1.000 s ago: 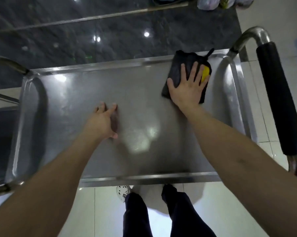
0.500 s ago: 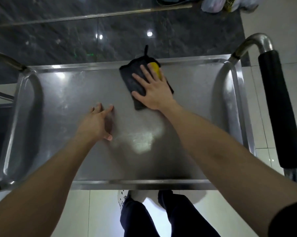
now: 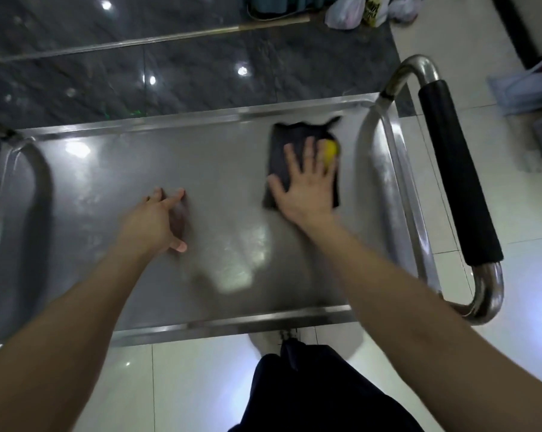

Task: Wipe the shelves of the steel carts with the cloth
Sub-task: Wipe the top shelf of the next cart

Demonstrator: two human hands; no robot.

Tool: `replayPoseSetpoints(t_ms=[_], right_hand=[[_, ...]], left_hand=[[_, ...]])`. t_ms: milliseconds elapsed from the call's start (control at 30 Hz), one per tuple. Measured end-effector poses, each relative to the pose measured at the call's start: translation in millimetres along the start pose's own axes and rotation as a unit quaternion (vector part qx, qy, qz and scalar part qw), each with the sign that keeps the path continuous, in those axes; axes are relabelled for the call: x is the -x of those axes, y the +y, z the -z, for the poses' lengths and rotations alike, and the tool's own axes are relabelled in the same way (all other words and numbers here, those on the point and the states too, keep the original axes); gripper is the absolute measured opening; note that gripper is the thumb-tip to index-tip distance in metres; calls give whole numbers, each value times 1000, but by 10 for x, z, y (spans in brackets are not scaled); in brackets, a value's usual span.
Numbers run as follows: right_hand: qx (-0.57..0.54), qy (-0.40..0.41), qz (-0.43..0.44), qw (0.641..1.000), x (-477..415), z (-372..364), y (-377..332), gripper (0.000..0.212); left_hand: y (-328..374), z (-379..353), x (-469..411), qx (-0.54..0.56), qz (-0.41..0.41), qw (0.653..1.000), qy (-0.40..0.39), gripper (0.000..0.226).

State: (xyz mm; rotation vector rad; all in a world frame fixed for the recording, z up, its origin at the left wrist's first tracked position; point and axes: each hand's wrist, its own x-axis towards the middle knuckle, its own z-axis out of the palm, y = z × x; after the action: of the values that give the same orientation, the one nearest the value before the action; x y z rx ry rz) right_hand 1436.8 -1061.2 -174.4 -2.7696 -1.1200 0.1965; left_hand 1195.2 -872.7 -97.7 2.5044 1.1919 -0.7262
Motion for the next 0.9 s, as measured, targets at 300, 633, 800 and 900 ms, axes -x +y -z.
replayPoseSetpoints(t_ms=[300, 633, 800, 900], right_hand=[[0, -67, 496, 866, 264, -79, -124, 75], [-1, -39, -41, 998, -201, 274, 1432, 83], [35, 22, -95, 995, 798, 24, 1076, 81], [16, 22, -18, 999, 1367, -149, 466, 86]], left_hand=[[57, 34, 96, -20, -5, 1000, 19, 140], [120, 114, 95, -14, 4, 1000, 5, 135], [122, 125, 139, -10, 10, 1000, 8, 135], [127, 119, 134, -16, 4, 1000, 14, 134]])
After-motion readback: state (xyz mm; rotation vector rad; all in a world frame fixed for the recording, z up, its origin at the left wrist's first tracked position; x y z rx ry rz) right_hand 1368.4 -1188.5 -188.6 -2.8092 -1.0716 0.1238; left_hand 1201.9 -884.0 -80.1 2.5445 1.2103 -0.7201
